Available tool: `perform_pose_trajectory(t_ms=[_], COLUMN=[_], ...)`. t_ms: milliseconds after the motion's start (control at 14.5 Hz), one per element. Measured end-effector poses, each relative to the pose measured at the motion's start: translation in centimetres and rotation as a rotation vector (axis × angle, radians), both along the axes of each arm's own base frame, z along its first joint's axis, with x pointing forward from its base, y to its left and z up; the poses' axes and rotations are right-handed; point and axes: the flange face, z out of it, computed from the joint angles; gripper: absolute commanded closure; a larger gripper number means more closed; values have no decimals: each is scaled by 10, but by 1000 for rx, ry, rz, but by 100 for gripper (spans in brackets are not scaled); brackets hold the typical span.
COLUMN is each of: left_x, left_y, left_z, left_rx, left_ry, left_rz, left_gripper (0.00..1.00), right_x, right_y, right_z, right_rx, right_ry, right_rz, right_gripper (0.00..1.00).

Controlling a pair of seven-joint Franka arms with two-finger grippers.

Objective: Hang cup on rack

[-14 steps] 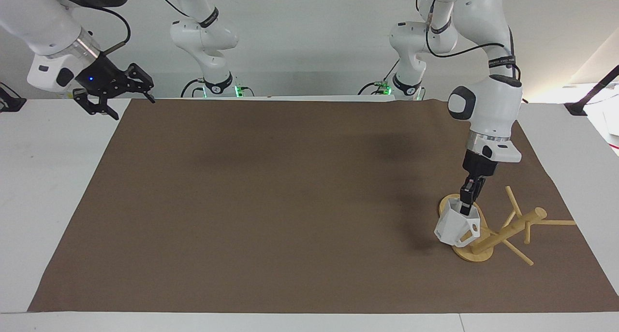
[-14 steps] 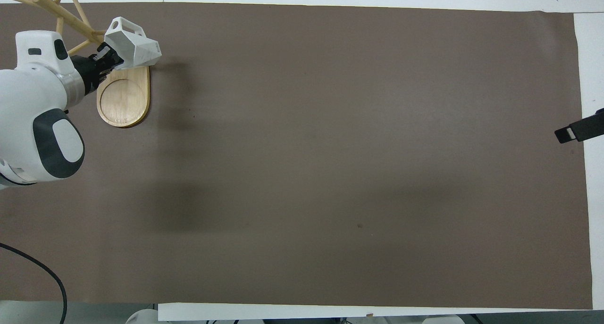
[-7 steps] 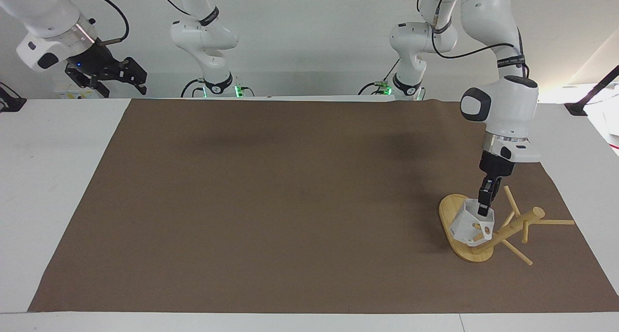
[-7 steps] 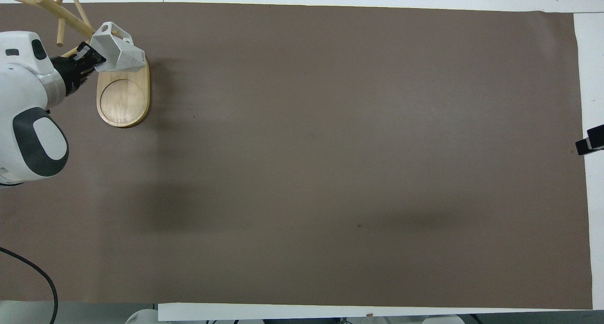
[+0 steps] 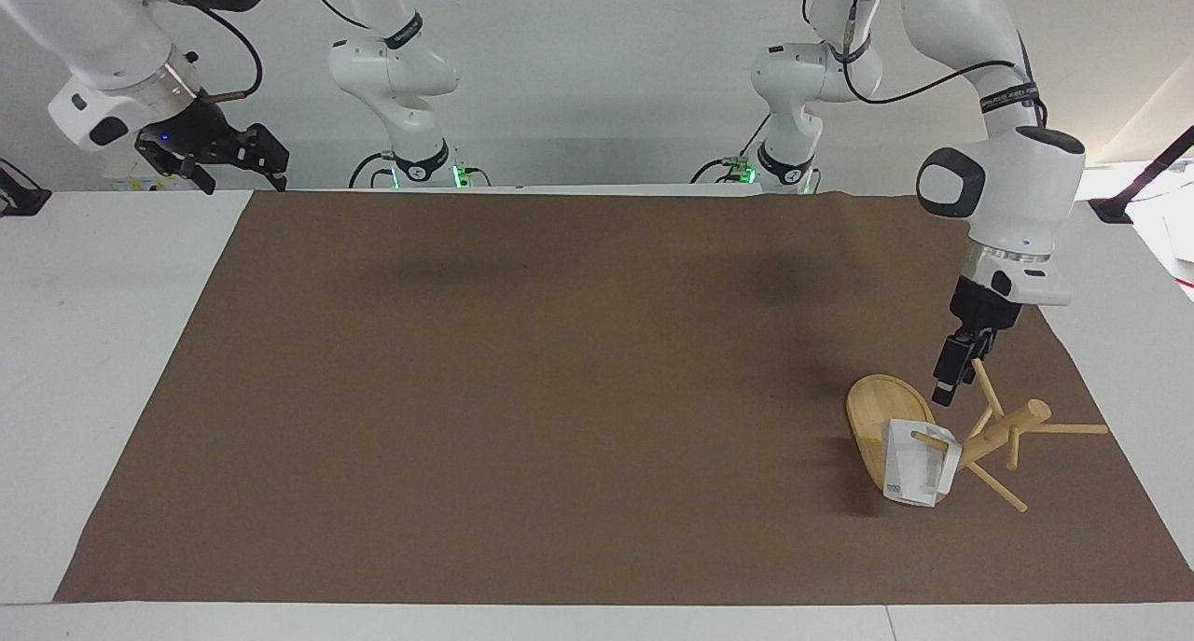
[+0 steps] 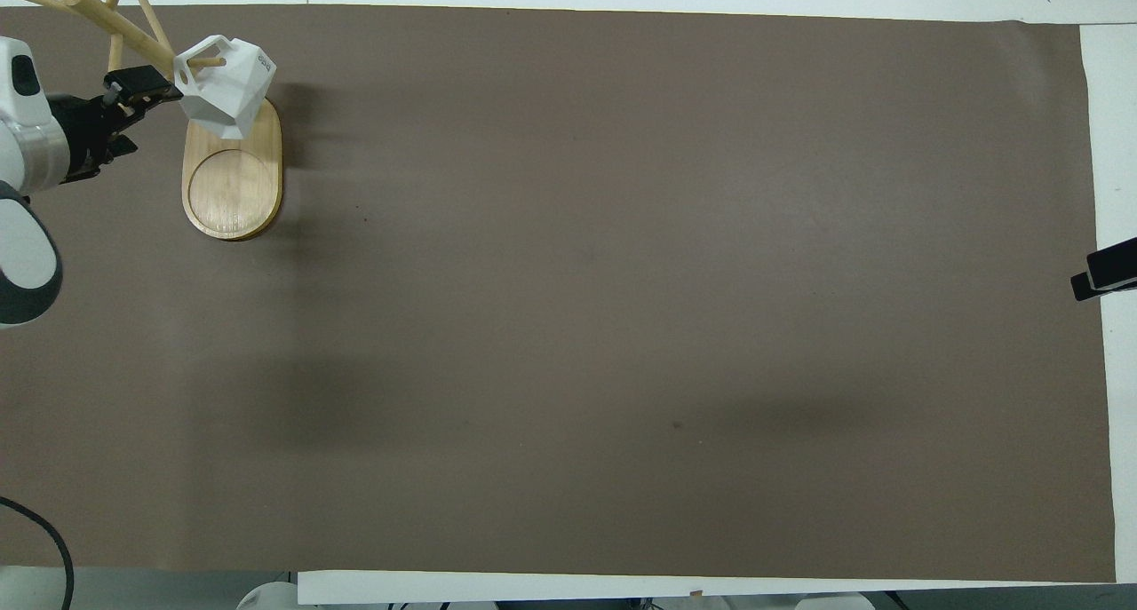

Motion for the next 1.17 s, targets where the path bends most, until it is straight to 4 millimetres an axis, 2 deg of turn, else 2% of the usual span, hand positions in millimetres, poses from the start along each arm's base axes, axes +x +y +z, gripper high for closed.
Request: perform_pose_trajectory(t_ms=[276,552,828,1172], left_x=[-44,-65,-81,-85], left_y=[8,-6,-25,-27], left_z=[68,107,127,138], left_rx=[163,239,245,256], left_ry=[191,351,458,495], left_rz=[-133,-393,-503,-598], left_gripper=[0,0,0,0], right_x=[-3,-4,-3,-3], right_y=[1,-1,-2,-2], right_z=[0,-3,-3,-2], right_rx=[0,1,-1,-2], right_ry=[1,8,2,-3], right_rz=[2,-2,-4,-3], right_gripper=[0,0,0,0])
